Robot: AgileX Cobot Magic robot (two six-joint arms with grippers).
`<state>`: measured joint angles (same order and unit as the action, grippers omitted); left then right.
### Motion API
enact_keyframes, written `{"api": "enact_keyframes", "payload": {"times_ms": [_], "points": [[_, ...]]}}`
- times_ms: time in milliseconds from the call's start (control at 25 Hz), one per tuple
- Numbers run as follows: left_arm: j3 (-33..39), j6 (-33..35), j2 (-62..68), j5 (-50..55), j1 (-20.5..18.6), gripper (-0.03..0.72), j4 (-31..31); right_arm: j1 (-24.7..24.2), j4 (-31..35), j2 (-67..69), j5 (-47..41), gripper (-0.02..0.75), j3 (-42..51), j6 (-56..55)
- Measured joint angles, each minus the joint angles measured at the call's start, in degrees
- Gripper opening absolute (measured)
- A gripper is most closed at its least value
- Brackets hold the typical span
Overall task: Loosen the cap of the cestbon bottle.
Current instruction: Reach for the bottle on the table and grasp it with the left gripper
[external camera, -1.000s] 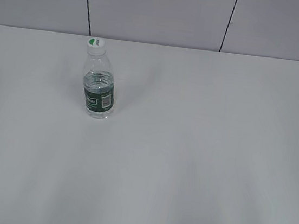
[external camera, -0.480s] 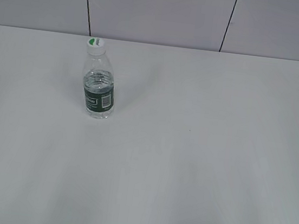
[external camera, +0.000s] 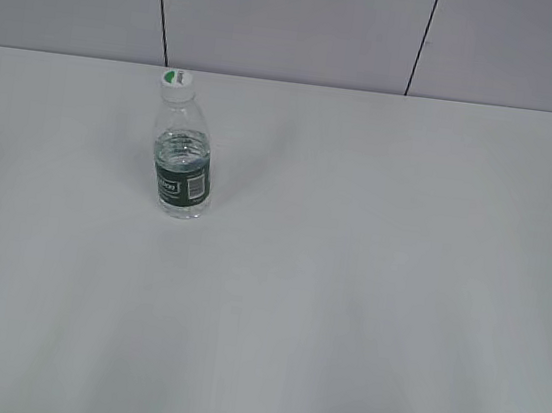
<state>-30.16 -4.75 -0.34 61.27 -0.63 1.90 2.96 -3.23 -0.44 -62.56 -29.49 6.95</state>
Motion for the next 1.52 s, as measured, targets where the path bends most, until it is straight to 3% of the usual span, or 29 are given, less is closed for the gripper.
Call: {"api": "enact_keyframes", "payload": {"times_ms": [520,960,1520], "points": [[-0.75,0.0,0.59,-2.17,0.0,0.372,0.99,0.0,0.0,0.0,0.02,0.518,0.0,0.0],[-1.6,0.0,14.1,-28.18,0.0,0.346,2.12,0.0,-0.23,0.0,0.02,0.518,0.0,0.0],[-1.6,0.0,55.13,-66.46,0.0,0.312,4.32,0.0,-0.28,0.0,0.02,0.518,0.0,0.0]]}}
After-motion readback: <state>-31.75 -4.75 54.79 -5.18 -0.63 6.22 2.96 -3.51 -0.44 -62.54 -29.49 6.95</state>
